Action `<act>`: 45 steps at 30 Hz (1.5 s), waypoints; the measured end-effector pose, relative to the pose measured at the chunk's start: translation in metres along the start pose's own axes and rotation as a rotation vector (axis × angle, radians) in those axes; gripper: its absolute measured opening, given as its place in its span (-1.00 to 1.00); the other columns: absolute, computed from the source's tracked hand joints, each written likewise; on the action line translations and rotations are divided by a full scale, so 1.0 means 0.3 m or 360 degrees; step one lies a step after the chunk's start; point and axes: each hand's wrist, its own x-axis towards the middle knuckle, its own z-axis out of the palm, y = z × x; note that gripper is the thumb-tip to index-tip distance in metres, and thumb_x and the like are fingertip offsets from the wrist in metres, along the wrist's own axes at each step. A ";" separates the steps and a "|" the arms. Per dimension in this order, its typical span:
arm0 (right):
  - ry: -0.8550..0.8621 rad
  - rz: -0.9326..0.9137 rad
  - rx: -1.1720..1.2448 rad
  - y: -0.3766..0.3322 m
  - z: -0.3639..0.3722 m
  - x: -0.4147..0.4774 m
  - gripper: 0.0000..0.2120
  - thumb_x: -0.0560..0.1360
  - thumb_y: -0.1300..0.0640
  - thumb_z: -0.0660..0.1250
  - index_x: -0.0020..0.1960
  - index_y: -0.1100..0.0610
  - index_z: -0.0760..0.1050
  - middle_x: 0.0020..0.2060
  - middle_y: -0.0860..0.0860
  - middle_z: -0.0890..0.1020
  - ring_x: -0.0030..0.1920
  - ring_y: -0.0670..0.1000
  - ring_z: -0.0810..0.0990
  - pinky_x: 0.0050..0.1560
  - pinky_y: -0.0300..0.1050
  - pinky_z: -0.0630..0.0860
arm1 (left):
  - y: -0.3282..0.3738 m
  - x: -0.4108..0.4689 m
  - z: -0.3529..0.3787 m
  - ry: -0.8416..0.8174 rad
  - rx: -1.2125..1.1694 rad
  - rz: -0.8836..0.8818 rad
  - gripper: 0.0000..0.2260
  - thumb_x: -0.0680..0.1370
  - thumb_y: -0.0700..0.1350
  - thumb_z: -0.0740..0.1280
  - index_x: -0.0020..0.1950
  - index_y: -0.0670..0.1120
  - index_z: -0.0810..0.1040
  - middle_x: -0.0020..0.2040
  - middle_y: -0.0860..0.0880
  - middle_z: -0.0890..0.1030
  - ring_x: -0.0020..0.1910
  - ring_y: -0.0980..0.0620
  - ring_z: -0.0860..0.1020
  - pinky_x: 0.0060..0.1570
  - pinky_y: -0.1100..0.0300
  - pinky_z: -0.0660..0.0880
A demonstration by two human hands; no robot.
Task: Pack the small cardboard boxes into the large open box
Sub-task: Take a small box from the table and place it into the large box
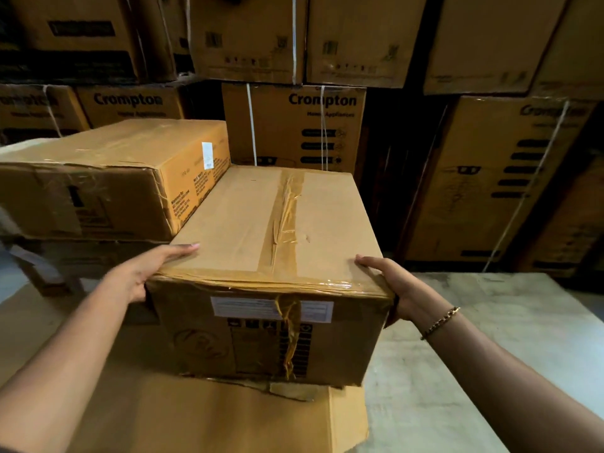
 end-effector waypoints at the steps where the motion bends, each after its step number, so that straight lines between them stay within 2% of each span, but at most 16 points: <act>1: -0.0014 -0.0002 -0.0018 0.002 -0.003 -0.002 -0.34 0.32 -0.33 0.49 0.15 0.16 0.52 0.05 0.22 0.68 0.10 0.28 0.62 0.24 0.31 0.47 | -0.002 0.000 0.006 -0.0026 -0.0012 -0.0004 -0.04 -0.04 0.19 0.73 0.24 -0.22 0.59 0.09 -0.31 0.68 0.12 -0.31 0.65 0.29 -0.20 0.50; 7: 0.0013 -0.0080 -0.0033 -0.002 -0.206 -0.021 -0.47 0.41 -0.24 0.47 0.11 0.17 0.53 -0.09 0.16 0.67 -0.07 0.15 0.61 -0.05 0.07 0.50 | -0.014 -0.064 0.198 -0.0076 0.0030 0.0096 -0.17 0.02 0.24 0.69 0.15 -0.20 0.65 0.04 -0.26 0.71 0.10 -0.25 0.66 0.26 -0.13 0.52; 10: 0.0061 -0.0082 -0.0050 0.024 -0.427 -0.010 -0.19 0.17 -0.29 0.60 0.24 0.18 0.53 0.08 0.22 0.69 0.05 0.21 0.63 0.15 0.16 0.53 | -0.019 -0.146 0.417 -0.0147 -0.0005 0.0166 -0.36 0.13 0.18 0.63 0.04 -0.21 0.67 -0.10 -0.21 0.74 -0.10 -0.17 0.69 -0.08 0.06 0.57; 11: 0.0086 -0.0066 -0.0051 0.039 -0.508 -0.006 -0.13 0.12 -0.28 0.62 0.27 0.19 0.53 0.10 0.23 0.69 0.06 0.22 0.64 0.16 0.15 0.53 | -0.016 -0.165 0.499 -0.0183 -0.0004 0.0181 -0.33 0.08 0.21 0.65 0.01 -0.19 0.68 -0.16 -0.18 0.74 -0.17 -0.15 0.70 -0.15 0.09 0.56; 12: 0.0113 -0.0069 -0.0046 0.054 -0.589 -0.008 -0.14 0.15 -0.26 0.61 0.29 0.20 0.53 0.08 0.23 0.70 0.04 0.21 0.64 0.11 0.12 0.54 | -0.011 -0.179 0.580 -0.0215 0.0014 0.0187 -0.24 -0.04 0.27 0.67 -0.01 -0.17 0.69 -0.18 -0.15 0.75 -0.19 -0.13 0.71 -0.13 0.09 0.58; 14: 0.0150 -0.0060 -0.0039 0.096 -0.748 -0.010 -0.23 0.27 -0.23 0.56 0.30 0.22 0.52 0.04 0.23 0.70 -0.01 0.20 0.64 -0.03 0.05 0.55 | -0.012 -0.152 0.726 -0.0236 0.0026 0.0210 -0.04 -0.22 0.39 0.63 0.04 -0.13 0.71 -0.05 -0.13 0.75 -0.05 -0.14 0.71 0.10 -0.01 0.59; 17: 0.0159 -0.0053 0.0021 0.158 -0.970 -0.002 -0.34 0.37 -0.20 0.50 0.28 0.24 0.52 -0.06 0.23 0.71 -0.13 0.18 0.67 -0.16 -0.01 0.57 | -0.009 -0.101 0.937 -0.0220 0.0088 0.0213 0.09 -0.18 0.46 0.60 0.24 -0.08 0.64 0.21 -0.12 0.66 0.20 -0.16 0.60 0.35 -0.14 0.46; 20: 0.0159 -0.0047 0.0018 0.189 -1.143 0.009 -0.37 0.40 -0.19 0.47 0.26 0.25 0.53 -0.13 0.21 0.71 -0.23 0.14 0.68 -0.26 -0.07 0.58 | -0.015 -0.113 1.132 -0.0249 0.0117 0.0182 0.10 -0.11 0.46 0.60 0.31 -0.08 0.58 0.23 -0.12 0.63 0.21 -0.16 0.58 0.33 -0.12 0.46; 23: 0.0161 -0.0017 -0.0027 0.210 -1.269 0.031 -0.34 0.36 -0.20 0.50 0.25 0.25 0.53 -0.08 0.24 0.71 -0.14 0.18 0.67 -0.17 -0.02 0.57 | -0.087 -0.108 1.263 -0.0240 0.0062 0.0059 0.08 -0.05 0.44 0.61 0.34 -0.10 0.54 0.22 -0.15 0.63 0.17 -0.17 0.60 0.25 -0.11 0.52; 26: 0.0144 0.0000 -0.0117 0.237 -1.331 0.042 -0.41 0.39 -0.17 0.50 0.22 0.23 0.52 0.02 0.28 0.70 -0.05 0.23 0.67 -0.11 0.01 0.60 | -0.181 -0.111 1.343 -0.0214 0.0036 -0.0042 0.25 -0.07 0.47 0.60 0.49 -0.07 0.36 0.38 -0.17 0.51 0.31 -0.22 0.52 0.34 -0.21 0.45; 29: 0.0090 0.0027 -0.0258 0.287 -1.348 0.057 -0.69 0.51 -0.01 0.44 0.11 0.15 0.47 -0.03 0.21 0.61 -0.09 0.16 0.60 -0.20 -0.03 0.54 | -0.220 -0.184 1.400 -0.0173 0.0127 -0.0058 0.36 -0.04 0.41 0.56 0.62 -0.10 0.12 0.57 -0.17 0.28 0.49 -0.20 0.33 0.46 -0.11 0.30; 32: 0.0086 0.0069 -0.0381 0.313 -1.365 0.113 -0.68 0.51 0.01 0.45 0.13 0.15 0.45 -0.03 0.13 0.55 -0.07 0.12 0.55 -0.20 -0.04 0.49 | -0.208 -0.210 1.431 -0.0168 0.0225 -0.0068 0.42 -0.11 0.37 0.51 0.64 -0.10 0.05 0.63 -0.15 0.16 0.57 -0.17 0.20 0.47 -0.08 0.20; 35: 0.0134 0.0023 -0.0348 0.277 -1.359 0.169 -0.59 0.50 -0.10 0.46 0.16 0.11 0.39 -0.05 0.09 0.54 -0.09 0.10 0.55 -0.26 -0.07 0.46 | -0.152 -0.180 1.467 -0.0150 0.0229 -0.0011 0.24 0.16 0.43 0.50 0.65 -0.09 0.05 0.64 -0.14 0.12 0.59 -0.18 0.14 0.49 -0.13 0.15; 38: 0.0222 0.0046 -0.0355 0.253 -1.343 0.233 -0.49 0.44 -0.19 0.49 0.16 0.14 0.45 -0.02 0.15 0.61 -0.05 0.17 0.61 -0.23 -0.03 0.51 | -0.126 -0.124 1.492 -0.0076 0.0201 -0.0062 0.14 0.29 0.38 0.52 0.64 -0.12 0.06 0.60 -0.18 0.22 0.55 -0.21 0.25 0.45 -0.05 0.26; 42: 0.0287 0.0118 -0.0336 0.233 -1.331 0.287 -0.44 0.36 -0.24 0.53 0.04 0.21 0.51 -0.03 0.21 0.65 -0.05 0.23 0.64 -0.15 0.01 0.55 | -0.130 -0.027 1.485 -0.0135 0.0113 -0.0199 0.03 0.07 0.39 0.62 0.40 -0.13 0.50 0.20 -0.18 0.66 0.15 -0.18 0.64 0.21 -0.05 0.54; 45: 0.0316 0.0123 -0.0278 0.198 -1.320 0.332 -0.40 0.32 -0.21 0.58 0.05 0.26 0.52 -0.07 0.21 0.65 -0.09 0.23 0.64 -0.15 0.04 0.58 | -0.121 0.081 1.469 -0.0169 0.0130 -0.0183 -0.06 0.04 0.39 0.63 0.26 -0.13 0.61 0.02 -0.13 0.73 -0.02 -0.12 0.71 0.03 0.02 0.61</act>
